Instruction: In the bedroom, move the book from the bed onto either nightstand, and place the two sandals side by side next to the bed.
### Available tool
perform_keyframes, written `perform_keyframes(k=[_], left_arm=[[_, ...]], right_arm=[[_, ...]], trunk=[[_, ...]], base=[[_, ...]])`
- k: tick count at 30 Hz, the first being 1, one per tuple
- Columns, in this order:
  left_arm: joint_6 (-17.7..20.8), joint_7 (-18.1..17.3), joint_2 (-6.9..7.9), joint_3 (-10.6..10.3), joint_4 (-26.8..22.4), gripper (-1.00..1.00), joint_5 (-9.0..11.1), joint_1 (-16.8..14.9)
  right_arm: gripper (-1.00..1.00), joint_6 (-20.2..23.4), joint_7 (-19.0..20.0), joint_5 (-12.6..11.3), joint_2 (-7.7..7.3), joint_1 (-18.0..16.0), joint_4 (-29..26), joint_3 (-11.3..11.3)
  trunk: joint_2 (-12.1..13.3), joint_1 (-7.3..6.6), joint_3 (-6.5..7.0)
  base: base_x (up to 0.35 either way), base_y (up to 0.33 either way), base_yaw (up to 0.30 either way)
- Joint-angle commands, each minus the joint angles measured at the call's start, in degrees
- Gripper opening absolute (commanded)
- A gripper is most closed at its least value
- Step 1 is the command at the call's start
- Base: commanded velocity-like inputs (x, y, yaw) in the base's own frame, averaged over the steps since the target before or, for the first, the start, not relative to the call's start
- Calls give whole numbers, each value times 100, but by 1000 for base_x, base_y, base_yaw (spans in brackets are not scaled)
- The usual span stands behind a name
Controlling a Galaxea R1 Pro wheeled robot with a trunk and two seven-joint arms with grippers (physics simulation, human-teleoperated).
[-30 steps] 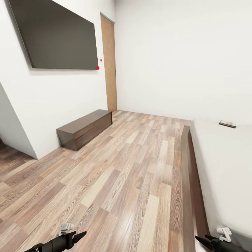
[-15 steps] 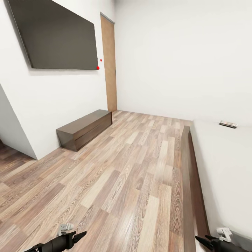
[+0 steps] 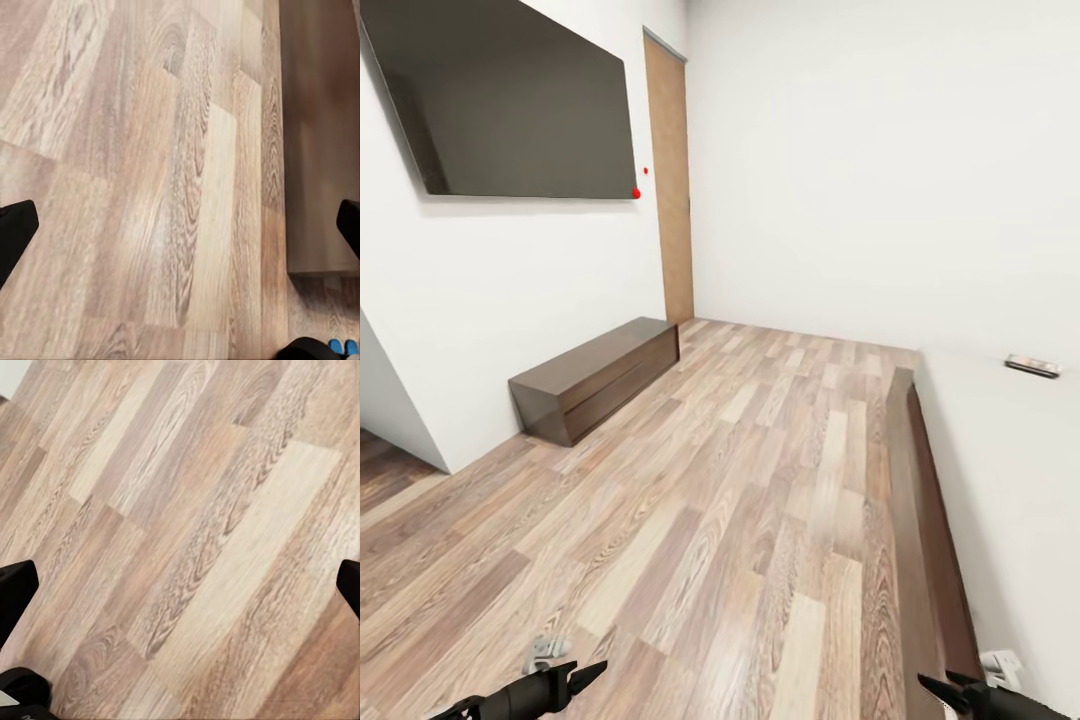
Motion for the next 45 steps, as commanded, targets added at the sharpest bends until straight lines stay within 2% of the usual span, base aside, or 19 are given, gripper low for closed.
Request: perform_keyframes(k=[1,37,41,42,43,44,45], left_arm=[[-44,-11,0,41,3,100,-60,-4],[-44,-7,-2,41,3,100,-60,-4],[-44,-2,-6,41,3,100,-60,-4],[-44,3,-7,41,5,100,-60,-4],[-41,24,-13,37,6,100,-60,-4],[-42,39,-19,36,7,100,-60,-4],[-42,90,-38,35,7,100,-60,-4]], right_arm=[[100,14,28,38,2,-5,0,-44],[100,14,24,42,26,-5,13,-44],[100,9,-7,44,193,-5,105,-44],[100,7,-213,46,372,-5,152,-44],[100,6,-698,48,577,-5,180,-44],[100,6,-894,49,650,-5,186,-44],[100,-1,-1286,58,801,-5,195,-44]], trunk=[[-2,3,-6],[-2,3,-6],[-2,3,-6],[-2,3,-6],[-2,3,-6],[-2,3,-6],[-2,3,-6]], base=[[334,0,0],[334,0,0],[334,0,0],[334,0,0],[334,0,0],[334,0,0],[334,0,0]])
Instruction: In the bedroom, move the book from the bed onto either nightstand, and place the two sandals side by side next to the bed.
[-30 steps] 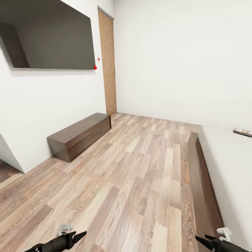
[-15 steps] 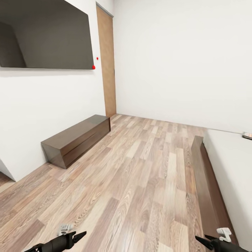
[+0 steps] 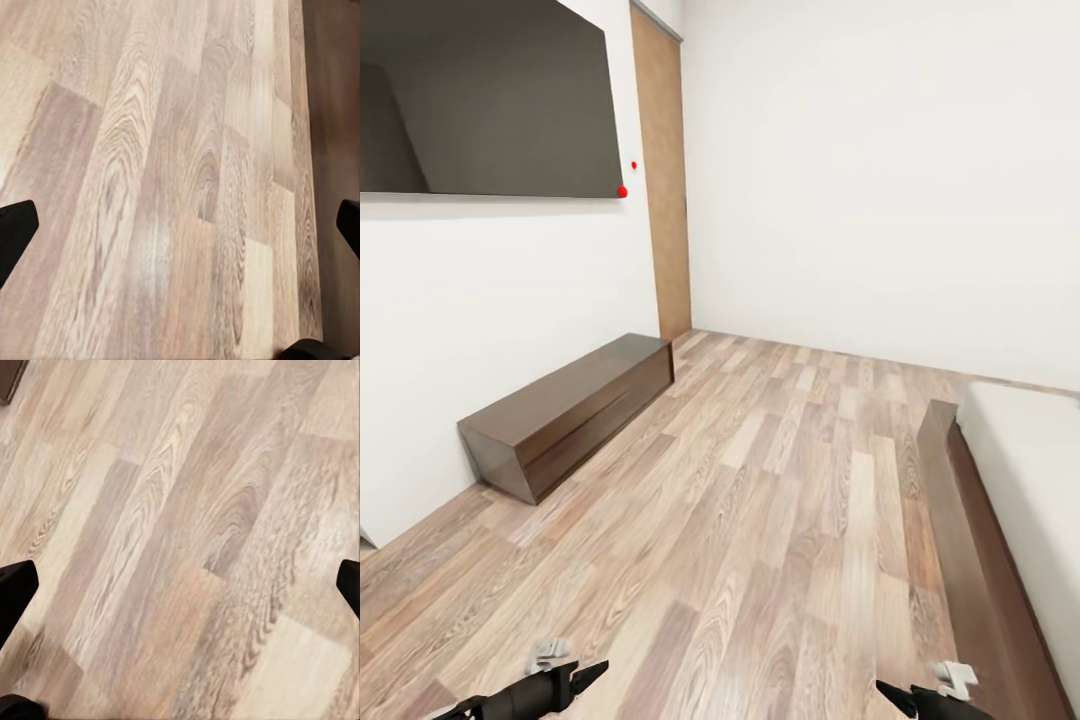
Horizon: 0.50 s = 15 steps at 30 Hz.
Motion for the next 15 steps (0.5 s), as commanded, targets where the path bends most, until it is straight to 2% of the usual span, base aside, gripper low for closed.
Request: perform_keyframes(k=[1,3,5,11,15], left_arm=[[-44,66,-18,41,3,100,-60,-4],[-44,208,-42,40,2,100,-60,-4],[-45,354,-89,40,5,100,-60,-4],[-45,672,-242,40,7,100,-60,-4],[-49,1110,-405,40,23,100,-65,-4]], right_arm=[[100,-23,-343,58,148,-5,8,-49],[100,-143,-749,125,318,-5,29,-44],[100,-254,-982,254,427,-5,110,-39],[100,-360,-1189,616,528,-5,306,-35],[100,-386,-1240,726,548,-5,351,-34]], trunk=[[-2,2,-5],[-2,2,-5],[-2,2,-5],[-2,2,-5],[-2,2,-5]], base=[[334,0,0],[334,0,0],[334,0,0],[334,0,0],[334,0,0]])
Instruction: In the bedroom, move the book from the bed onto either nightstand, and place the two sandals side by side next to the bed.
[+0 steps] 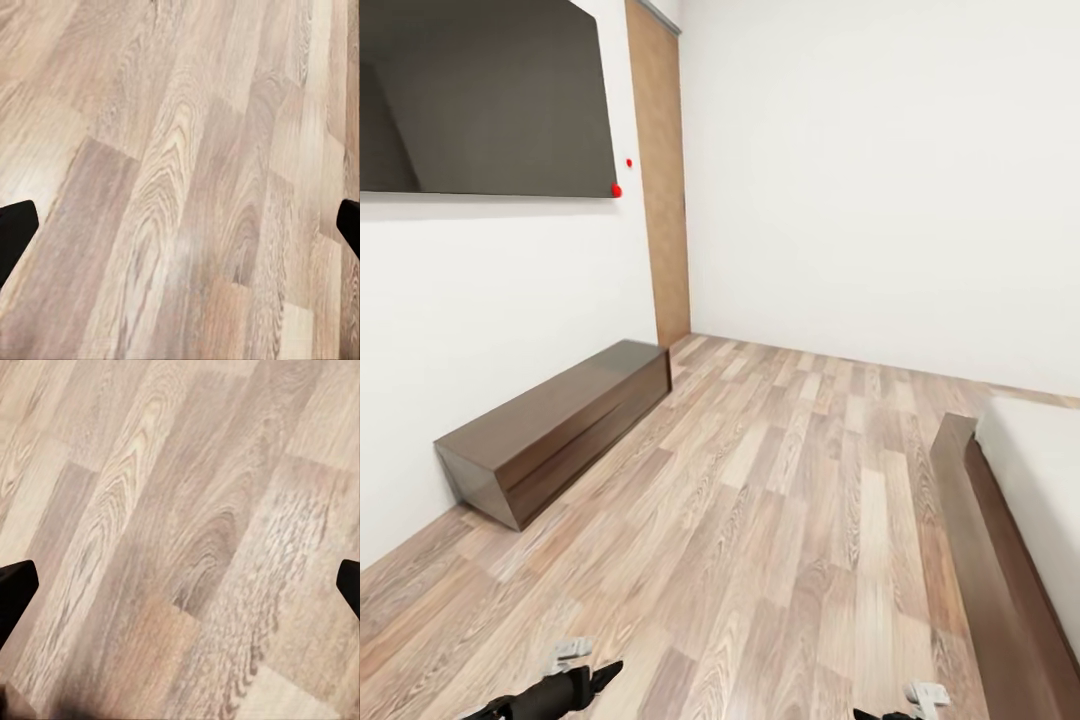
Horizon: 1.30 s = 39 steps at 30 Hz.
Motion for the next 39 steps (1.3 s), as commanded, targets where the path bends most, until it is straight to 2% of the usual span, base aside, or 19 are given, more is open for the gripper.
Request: perform_keyframes(k=[1,3,5,6,8,10,14,39], left_arm=[[-46,145,-55,37,33,100,-63,-4],[-62,404,-149,2,97,100,-89,-4],[-85,497,-180,-21,121,100,-132,-4],[-134,621,-220,-44,160,100,-256,-4],[-170,747,-271,-55,197,100,-405,-4],[-188,887,-326,-59,216,100,-520,-4],[-224,1088,-389,-65,231,100,-617,-4],[-260,1168,-427,-66,236,100,-652,-4]], right_arm=[[100,-29,-24,75,3,-4,9,-44],[100,-60,-280,89,11,-4,24,-44],[100,-94,-496,96,23,-4,32,-44],[100,-142,-954,104,92,-4,64,-44],[100,-190,-1411,114,192,-4,102,-44],[100,-239,-1679,120,248,-4,124,-44],[100,-295,-1888,123,291,-4,138,-44],[100,-316,-1956,117,306,-2,140,-44]], trunk=[[-2,3,-5],[-2,3,-5],[-2,3,-5],[-2,3,-5],[-2,3,-5],[-2,3,-5],[-2,3,-5],[-2,3,-5]], base=[[334,0,0],[334,0,0],[334,0,0],[334,0,0],[334,0,0],[334,0,0],[334,0,0],[334,0,0]])
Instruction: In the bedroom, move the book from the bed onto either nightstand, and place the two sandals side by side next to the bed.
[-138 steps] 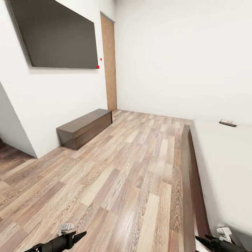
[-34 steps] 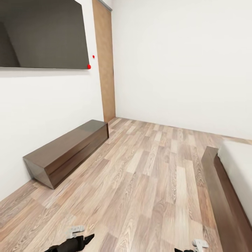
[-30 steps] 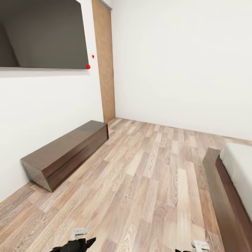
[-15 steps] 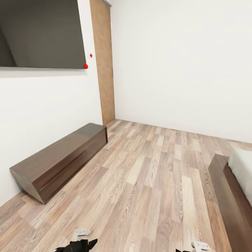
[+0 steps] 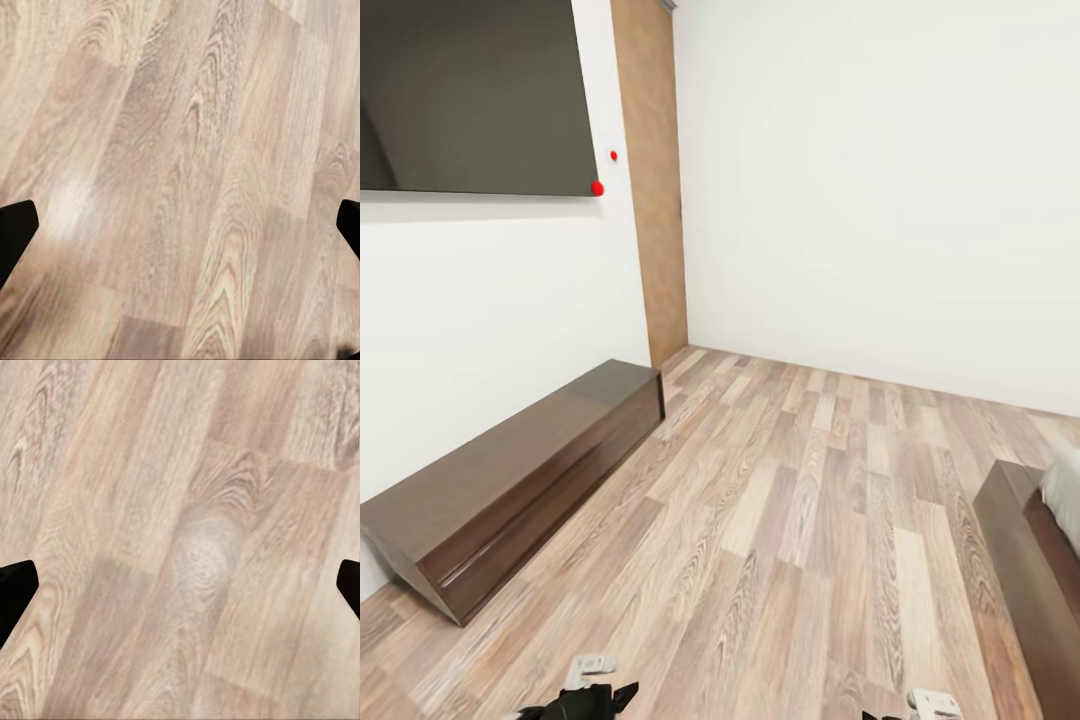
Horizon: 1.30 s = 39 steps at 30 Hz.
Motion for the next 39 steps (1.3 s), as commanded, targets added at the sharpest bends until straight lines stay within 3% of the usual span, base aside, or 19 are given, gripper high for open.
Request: perform_keyframes(k=[1,8,32,39], left_arm=[[-34,-9,1,40,5,100,-61,-4],[-42,-9,1,46,5,100,-61,-4],[-43,-9,1,47,8,100,-61,-4],[-43,-9,1,46,8,100,-61,-4]], right_arm=[[100,-23,24,59,0,-5,4,-49],[100,-23,25,63,0,-6,0,-49],[100,-23,25,68,0,-5,-2,-41],[100,-23,25,68,0,-6,-2,-41]], trunk=[[-2,3,-5],[-2,3,-5],[-2,3,-5],[-2,3,-5]], base=[[334,0,0],[181,0,-47],[7,0,-244],[257,0,-98]])
